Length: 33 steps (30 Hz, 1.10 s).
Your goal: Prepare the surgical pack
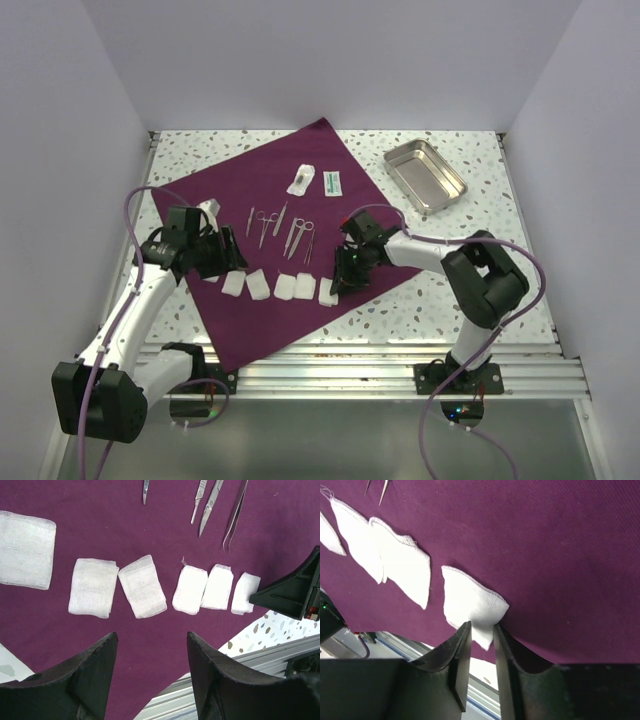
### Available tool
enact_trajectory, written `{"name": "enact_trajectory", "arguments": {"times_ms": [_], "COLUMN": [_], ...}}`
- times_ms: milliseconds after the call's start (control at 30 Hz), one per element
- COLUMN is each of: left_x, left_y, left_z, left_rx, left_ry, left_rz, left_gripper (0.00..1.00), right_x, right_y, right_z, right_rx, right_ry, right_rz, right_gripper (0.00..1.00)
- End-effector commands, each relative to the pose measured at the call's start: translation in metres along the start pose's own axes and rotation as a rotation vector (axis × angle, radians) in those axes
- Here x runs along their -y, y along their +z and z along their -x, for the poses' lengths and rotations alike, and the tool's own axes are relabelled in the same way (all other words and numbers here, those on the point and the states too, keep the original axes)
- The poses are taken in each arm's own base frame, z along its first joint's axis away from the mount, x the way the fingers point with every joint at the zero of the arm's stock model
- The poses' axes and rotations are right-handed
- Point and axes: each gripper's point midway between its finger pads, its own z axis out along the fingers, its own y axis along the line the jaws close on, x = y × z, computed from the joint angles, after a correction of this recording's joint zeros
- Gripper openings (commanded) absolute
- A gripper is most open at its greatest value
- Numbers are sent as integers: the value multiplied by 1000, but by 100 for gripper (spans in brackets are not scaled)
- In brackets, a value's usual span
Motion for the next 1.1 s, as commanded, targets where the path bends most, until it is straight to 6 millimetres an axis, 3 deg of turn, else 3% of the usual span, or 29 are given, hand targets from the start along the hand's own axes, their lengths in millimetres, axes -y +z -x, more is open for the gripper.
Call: {"name": "enact_trajectory", "arguments": {"times_ms": [0,267,300,433,567,800,1067], "left_x": [3,5,5,5,6,9,10], "left_y": [-1,-1,-1,-3,0,0,-3], "left_z": [4,-2,-2,-3,-6,-5,-7], "left_rx": [21,11,9,11,1,-2,-7], "left_ry": [32,35,34,36,30,27,28], "left_rz": [-32,-50,-49,-49,-61,-76,-81], "left_gripper": [61,62,61,61,62,61,62], "right_x": [-1,-6,-13,-48,-74,-101,-100], "right_y": [9,-3,-10,-35,-43,-29,1], "right_z": [10,13,14,19,19,24,34], "right_rx": [37,61,69,91,77,86,85], "right_ry": [-10,-26,-33,-71,-41,-27,50], "right_rz": [-36,-45,-27,66,148,227,245], "right_gripper": [28,7,1,0,0,0,0]}}
